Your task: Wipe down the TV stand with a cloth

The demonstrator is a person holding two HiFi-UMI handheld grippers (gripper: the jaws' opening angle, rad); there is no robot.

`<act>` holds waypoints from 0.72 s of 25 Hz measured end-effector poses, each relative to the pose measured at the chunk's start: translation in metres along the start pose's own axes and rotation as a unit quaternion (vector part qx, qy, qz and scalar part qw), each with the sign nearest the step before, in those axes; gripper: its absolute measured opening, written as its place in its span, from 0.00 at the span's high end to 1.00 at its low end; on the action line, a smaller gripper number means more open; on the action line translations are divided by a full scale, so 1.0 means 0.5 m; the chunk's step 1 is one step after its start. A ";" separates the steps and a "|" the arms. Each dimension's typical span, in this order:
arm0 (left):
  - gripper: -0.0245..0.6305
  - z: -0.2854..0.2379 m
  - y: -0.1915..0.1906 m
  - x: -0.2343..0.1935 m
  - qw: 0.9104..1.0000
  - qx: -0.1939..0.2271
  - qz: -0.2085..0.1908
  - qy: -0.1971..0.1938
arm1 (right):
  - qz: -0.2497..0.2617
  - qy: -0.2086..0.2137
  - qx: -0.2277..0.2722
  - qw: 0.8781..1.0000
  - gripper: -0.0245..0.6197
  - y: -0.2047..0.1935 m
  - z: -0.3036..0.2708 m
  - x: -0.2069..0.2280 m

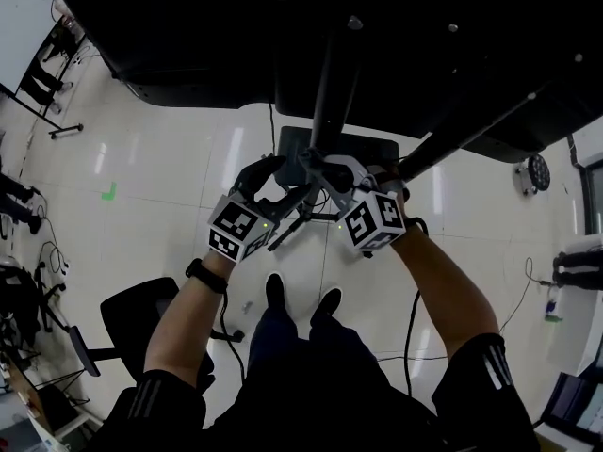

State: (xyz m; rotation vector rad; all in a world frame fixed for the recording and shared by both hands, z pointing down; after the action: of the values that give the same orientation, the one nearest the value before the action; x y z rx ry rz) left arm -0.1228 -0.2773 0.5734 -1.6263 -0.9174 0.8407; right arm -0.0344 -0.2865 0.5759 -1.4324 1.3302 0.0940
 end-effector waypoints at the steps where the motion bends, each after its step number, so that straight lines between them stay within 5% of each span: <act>1: 0.49 -0.009 -0.018 0.001 1.000 -0.009 0.002 -0.004 | 0.001 0.004 0.001 1.000 0.92 -0.010 -0.007 -0.011; 18: 0.46 -0.093 -0.325 -0.024 0.998 -0.049 0.029 0.009 | -0.014 0.029 -0.022 0.999 0.92 -0.224 -0.136 -0.236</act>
State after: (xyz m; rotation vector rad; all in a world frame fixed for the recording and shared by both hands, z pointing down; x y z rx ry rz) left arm -0.1128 -0.2813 0.7423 -1.7500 -0.9160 0.8310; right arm -0.0347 -0.2894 0.7522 -1.5004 1.3614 0.0634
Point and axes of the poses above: the fingertips, and each gripper's own axes: z backward along the fingers, x to its right, y out of its top, the point moved 5 cm from there along z, backward along the fingers, and after that the axes turned 9 degrees about -y, right-handed, at the moved point
